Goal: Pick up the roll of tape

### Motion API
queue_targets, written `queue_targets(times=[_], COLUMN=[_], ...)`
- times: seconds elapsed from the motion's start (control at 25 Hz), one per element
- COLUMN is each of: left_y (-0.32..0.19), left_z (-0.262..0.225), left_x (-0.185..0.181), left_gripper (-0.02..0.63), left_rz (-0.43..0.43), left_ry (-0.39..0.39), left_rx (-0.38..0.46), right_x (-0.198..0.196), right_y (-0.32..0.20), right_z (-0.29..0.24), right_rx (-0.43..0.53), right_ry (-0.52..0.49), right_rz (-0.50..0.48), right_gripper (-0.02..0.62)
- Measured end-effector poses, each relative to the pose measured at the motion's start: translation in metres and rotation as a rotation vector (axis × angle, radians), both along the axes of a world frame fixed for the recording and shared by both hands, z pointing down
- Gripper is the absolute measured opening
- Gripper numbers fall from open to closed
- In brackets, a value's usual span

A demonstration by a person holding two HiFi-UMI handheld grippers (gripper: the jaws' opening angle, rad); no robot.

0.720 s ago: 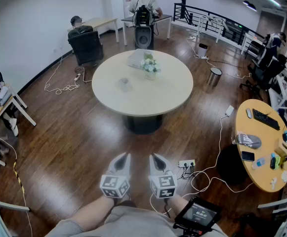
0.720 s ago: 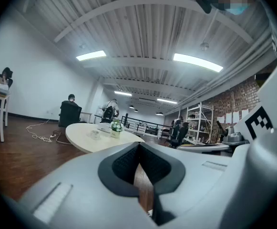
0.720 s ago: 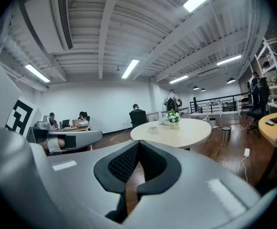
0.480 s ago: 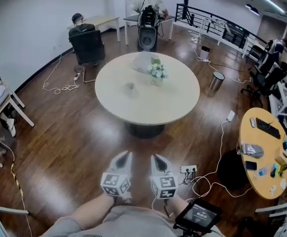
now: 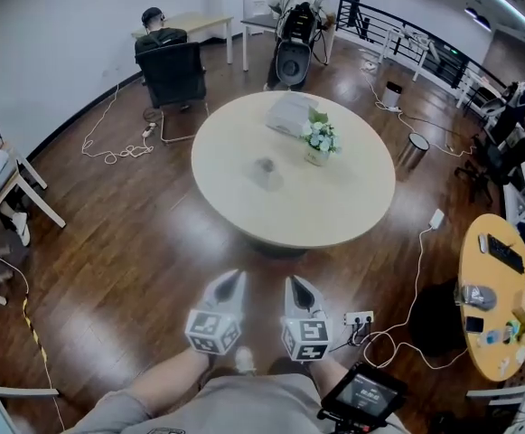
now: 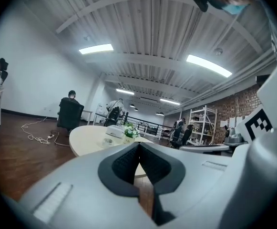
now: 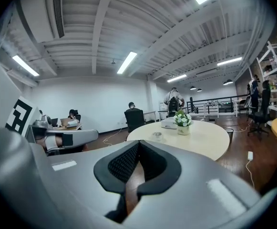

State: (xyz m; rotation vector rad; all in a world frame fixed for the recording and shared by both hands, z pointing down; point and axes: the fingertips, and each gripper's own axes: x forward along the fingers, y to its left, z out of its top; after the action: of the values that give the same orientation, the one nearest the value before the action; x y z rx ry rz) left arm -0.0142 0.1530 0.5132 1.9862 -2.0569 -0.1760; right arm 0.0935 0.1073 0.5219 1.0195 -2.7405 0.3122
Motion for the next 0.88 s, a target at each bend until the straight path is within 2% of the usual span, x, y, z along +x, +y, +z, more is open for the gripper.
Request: queue_targets(times=[0.24, 0.48, 0.6, 0.88], left_y=[-0.034, -0.098, -0.132, -0.196], left_z=[0.014, 0.018, 0.016, 0.011], left_x=[-0.029, -0.056, -0.066, -0.085], left_gripper=[0.002, 0.002, 0.002, 0.002], left_rz=[0.008, 0.015, 0.014, -0.003], left_ry=[0.01, -0.025, -0.06, -0.066], left_rx=[-0.037, -0.065, -0.055, -0.024], right_x=[-0.03, -0.059, -0.071, -0.092], right_y=[-0.035, -0.097, -0.13, -0.193], right_z=[0.01, 0.019, 0.016, 0.004], right_rx=[-0.019, -0.035, -0.015, 0.058], right_ry=[0.009, 0.001, -0.025, -0.051], right_rz=[0.007, 0.003, -0.005, -0.028], right_gripper=[0.012, 0.012, 0.012, 0.012])
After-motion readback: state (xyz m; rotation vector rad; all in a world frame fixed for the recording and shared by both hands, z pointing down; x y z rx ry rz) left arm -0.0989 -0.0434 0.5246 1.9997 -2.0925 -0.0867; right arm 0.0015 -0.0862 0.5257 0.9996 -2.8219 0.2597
